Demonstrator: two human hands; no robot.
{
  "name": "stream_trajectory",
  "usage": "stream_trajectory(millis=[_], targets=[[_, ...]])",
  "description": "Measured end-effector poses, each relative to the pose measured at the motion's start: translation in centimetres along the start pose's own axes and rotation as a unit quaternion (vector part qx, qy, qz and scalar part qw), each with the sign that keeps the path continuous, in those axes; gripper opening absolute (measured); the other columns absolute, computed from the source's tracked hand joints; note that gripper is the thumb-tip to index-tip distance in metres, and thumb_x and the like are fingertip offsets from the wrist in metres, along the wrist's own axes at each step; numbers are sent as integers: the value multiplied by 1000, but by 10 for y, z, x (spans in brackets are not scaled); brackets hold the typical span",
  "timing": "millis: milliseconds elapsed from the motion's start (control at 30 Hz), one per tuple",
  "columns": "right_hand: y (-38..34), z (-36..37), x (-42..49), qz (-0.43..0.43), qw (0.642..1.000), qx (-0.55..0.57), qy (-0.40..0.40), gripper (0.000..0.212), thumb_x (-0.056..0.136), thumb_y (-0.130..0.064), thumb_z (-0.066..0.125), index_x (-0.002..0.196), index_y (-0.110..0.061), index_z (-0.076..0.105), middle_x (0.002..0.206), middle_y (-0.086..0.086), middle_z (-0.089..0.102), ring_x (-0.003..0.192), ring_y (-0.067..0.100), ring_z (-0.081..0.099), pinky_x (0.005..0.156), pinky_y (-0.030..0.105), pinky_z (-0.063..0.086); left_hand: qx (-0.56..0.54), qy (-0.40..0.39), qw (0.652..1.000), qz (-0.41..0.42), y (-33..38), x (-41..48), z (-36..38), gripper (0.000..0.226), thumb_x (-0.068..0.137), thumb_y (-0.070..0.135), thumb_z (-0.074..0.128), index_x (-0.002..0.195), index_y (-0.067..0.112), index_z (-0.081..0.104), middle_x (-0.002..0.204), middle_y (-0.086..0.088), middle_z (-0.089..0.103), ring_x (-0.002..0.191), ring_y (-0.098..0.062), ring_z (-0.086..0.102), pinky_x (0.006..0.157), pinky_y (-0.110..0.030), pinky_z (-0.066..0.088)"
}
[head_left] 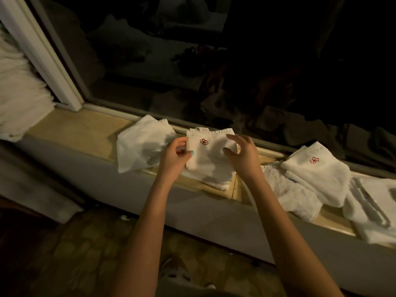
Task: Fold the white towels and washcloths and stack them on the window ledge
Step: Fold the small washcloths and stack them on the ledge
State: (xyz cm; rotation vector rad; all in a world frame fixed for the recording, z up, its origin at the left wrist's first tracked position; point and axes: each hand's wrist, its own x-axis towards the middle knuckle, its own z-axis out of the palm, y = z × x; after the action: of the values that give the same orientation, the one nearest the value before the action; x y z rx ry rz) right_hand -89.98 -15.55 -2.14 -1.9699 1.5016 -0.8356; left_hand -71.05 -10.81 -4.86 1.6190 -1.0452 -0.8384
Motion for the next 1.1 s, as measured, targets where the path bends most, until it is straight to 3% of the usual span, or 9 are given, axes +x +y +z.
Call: stream_trajectory(millis=[100,200,300,467,633,700,767,933,1100], targets=[[-30,6,4,-35,999,21,5,39,90,-15,63,129,-16,58,132,7,52,120,23,50,97,31,42,36,13,999,22,-1,11,-18,33,87,10,64,116,24,57,117,5,59,108,-11,55,86,-24,44],[-58,27,14,-52,998,44,-10,38,90,-15,64,128,-17,59,129,4,56,115,20,55,93,25,44,84,28,995,43,-1,25,-47,32,91,11,59,122,20,57,117,7,55,107,-10,52,87,-25,44],[-87,60,27,-36,997,59,-42,42,92,-16,63,132,-20,55,131,5,55,113,19,56,88,19,43,114,40,991,54,-13,48,-87,29,90,14,61,117,23,60,118,5,59,107,-12,55,88,-26,45],[-122,117,47,14,995,29,-89,48,91,-21,63,137,-16,49,132,9,58,114,24,59,86,26,43,175,55,983,24,-38,93,-158,32,86,12,64,118,13,60,116,-8,63,105,-25,59,89,-35,47],[-128,158,41,90,991,-28,-98,49,96,-28,53,141,-13,41,126,11,61,110,26,59,79,23,40,197,-34,979,-42,-62,134,-188,43,88,15,62,130,9,53,125,-13,61,109,-28,59,93,-37,48],[-125,171,35,136,987,-32,-82,51,96,-30,53,141,-11,40,123,12,61,107,28,61,80,28,46,189,-65,979,-52,-69,142,-188,42,90,16,61,131,9,54,125,-12,60,109,-25,58,92,-33,46],[-121,179,30,155,986,-39,-42,47,94,-30,55,133,-7,45,118,13,64,105,31,62,86,37,50,174,-85,980,-51,-72,148,-187,42,90,16,62,131,9,54,126,-10,60,108,-20,56,90,-30,44],[-122,184,23,197,980,10,9,38,91,-20,61,125,-4,52,115,13,65,104,30,62,88,40,52,155,-139,977,-39,-73,161,-182,43,88,15,66,129,6,56,122,-9,60,101,-14,51,84,-26,40],[-118,195,20,236,972,-3,11,44,89,-23,65,125,-2,51,113,14,65,100,32,63,85,47,54,103,-186,977,-7,-68,174,-169,40,88,17,66,126,8,54,118,-5,58,108,-21,55,77,-23,39]])
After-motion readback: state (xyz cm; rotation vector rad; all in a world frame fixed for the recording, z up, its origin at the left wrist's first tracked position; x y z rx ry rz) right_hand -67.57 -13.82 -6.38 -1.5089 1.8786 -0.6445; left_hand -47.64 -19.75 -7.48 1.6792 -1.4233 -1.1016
